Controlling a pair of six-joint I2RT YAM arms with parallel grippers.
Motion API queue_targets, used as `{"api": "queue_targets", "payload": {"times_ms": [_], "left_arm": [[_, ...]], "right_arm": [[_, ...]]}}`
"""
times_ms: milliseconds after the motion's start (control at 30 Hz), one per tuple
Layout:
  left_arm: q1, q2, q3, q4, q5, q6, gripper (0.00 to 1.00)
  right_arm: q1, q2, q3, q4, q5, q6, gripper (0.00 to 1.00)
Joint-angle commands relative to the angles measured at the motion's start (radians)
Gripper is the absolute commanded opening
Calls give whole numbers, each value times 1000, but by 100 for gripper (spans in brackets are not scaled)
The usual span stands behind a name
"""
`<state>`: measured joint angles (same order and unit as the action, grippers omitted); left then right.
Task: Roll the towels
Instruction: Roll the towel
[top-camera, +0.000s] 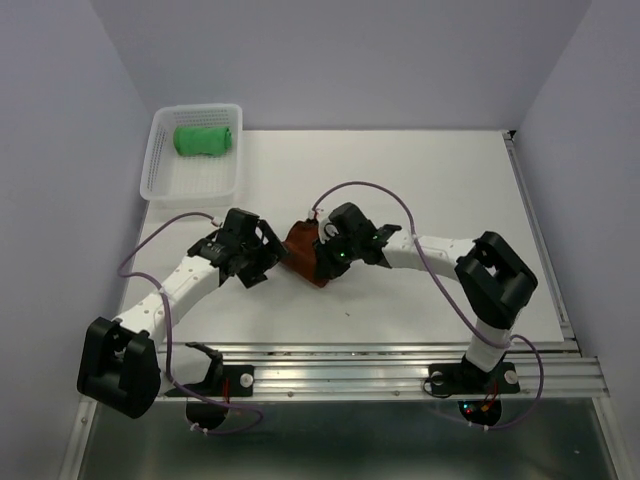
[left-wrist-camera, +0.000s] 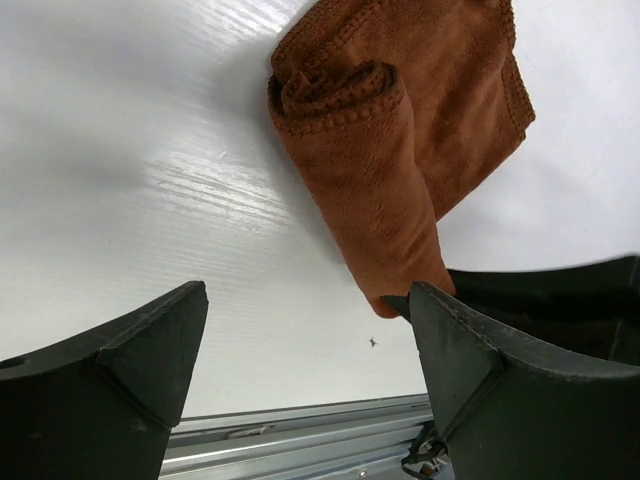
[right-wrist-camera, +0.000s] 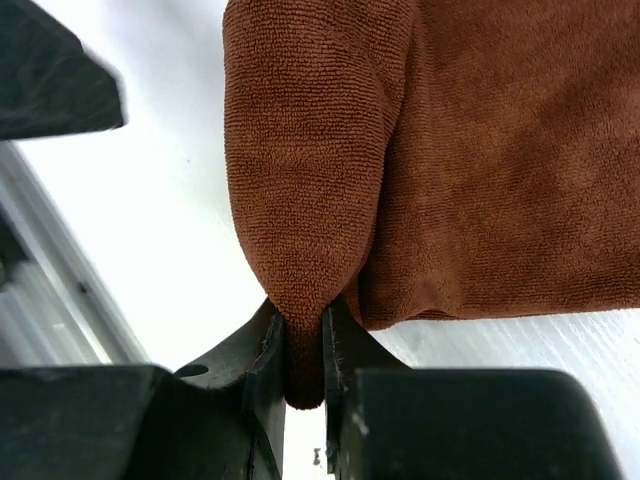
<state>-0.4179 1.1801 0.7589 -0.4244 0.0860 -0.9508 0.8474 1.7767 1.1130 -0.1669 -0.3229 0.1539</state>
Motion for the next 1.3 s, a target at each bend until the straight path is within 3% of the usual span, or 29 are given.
{"api": "queue_targets", "payload": {"times_ms": [0, 233, 800, 933, 1033, 1067, 1233, 1267], "left_arm": [[-4, -14, -3, 58, 30, 35, 94], [-4, 36, 13, 153, 58, 67, 95], [28, 311, 109, 288, 54, 64, 90], [41, 358, 118, 342, 87, 49, 86], [42, 397, 137, 346, 90, 53, 79], [41, 412, 144, 345, 89, 53, 69], [42, 447, 160, 322, 66, 50, 40], [42, 454, 164, 316, 64, 50, 26]], "right_arm": [[-86, 39, 64, -26, -306, 108, 3], [-206, 171, 154, -40, -625, 246, 1], [-303, 362, 269, -71, -651, 400, 2], [-303, 383, 289, -85, -631, 401, 8], [-303, 383, 314, -117, -607, 377, 14], [-303, 382, 323, -135, -585, 359, 17], [-303, 308, 347, -215, -478, 234, 44], [-303, 262, 335, -214, -435, 207, 50]]}}
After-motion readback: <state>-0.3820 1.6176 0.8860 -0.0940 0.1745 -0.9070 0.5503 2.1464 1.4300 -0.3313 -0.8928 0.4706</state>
